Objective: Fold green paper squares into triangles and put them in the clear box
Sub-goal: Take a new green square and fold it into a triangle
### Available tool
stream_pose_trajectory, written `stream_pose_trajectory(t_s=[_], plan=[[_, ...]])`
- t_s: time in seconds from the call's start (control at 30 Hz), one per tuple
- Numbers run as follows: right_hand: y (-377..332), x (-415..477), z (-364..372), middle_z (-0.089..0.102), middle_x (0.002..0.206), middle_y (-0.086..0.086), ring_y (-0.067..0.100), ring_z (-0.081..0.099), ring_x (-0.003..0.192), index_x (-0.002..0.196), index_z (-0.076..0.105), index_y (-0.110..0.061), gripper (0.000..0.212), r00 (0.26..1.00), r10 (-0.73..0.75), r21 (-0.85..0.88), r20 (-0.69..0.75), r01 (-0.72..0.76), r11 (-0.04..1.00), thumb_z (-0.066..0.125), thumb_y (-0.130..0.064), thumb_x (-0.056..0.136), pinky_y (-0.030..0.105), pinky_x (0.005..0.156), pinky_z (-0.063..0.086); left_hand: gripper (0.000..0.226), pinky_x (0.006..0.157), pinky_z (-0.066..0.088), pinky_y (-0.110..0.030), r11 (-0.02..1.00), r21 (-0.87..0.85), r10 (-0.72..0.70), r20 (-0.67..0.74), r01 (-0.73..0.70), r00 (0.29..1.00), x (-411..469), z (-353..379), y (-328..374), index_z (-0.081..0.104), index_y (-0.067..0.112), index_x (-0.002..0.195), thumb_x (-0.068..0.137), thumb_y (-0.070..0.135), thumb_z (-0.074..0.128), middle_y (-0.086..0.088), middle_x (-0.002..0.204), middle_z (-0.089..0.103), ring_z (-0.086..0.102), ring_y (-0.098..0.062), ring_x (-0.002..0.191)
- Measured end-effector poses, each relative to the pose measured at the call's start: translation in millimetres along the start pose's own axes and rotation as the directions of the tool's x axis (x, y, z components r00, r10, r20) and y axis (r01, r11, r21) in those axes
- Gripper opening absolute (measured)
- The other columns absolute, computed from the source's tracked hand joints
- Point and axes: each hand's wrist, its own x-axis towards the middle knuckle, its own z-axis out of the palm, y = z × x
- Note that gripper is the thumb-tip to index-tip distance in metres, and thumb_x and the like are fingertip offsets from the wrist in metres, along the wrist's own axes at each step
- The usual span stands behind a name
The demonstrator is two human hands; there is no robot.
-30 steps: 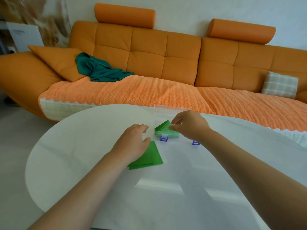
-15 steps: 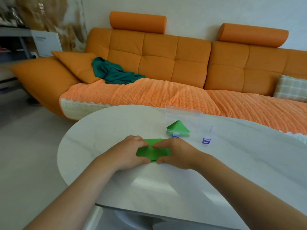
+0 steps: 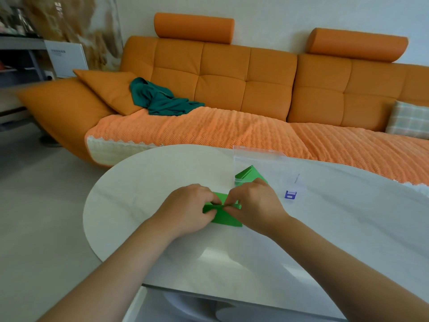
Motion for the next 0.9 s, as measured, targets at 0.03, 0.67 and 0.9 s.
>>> stream_pose_trajectory(t_s=[0.03,0.67,0.9], plan=[[1,-2,-2,0.069,0.068,-0.014,0.010,0.059,0.059,0.075,0.074,-0.030,0.005,1.000,-0.009,-0.003,-0.013,0.009,1.000,0.077,-0.032,0.072,0.030,0.066,0.042,0.024,0.080,0.051,-0.032,1.000,0.004,0.019,-0.008,-0.019,1.000,2,3,4,0.072,0.035,0.111,0.090,0.034,0.061,0.013,0.101,0.069,0.057,-0.009,0.096],[69,-77,-44,0.070,0.077,-0.020,0.003,0.061,0.074,0.079,0.074,-0.033,0.005,0.955,0.197,0.315,0.224,-0.262,0.912,0.071,-0.035,0.077,0.021,0.071,0.049,0.024,0.070,0.045,-0.031,0.981,-0.037,0.190,0.022,-0.189,0.982,31,58,63,0.069,0.025,0.091,0.089,0.046,0.057,0.008,0.084,0.063,0.053,-0.009,0.085],[94,-74,-37,0.061,0.097,-0.017,0.000,0.053,0.079,0.113,0.068,-0.037,0.022,0.861,0.396,0.214,0.318,-0.472,0.855,0.061,-0.043,0.092,0.022,0.079,0.041,0.012,0.073,0.052,-0.031,0.939,-0.288,0.213,0.059,-0.188,0.975,28,54,79,0.078,0.031,0.089,0.084,0.040,0.071,0.018,0.086,0.071,0.063,-0.002,0.084]])
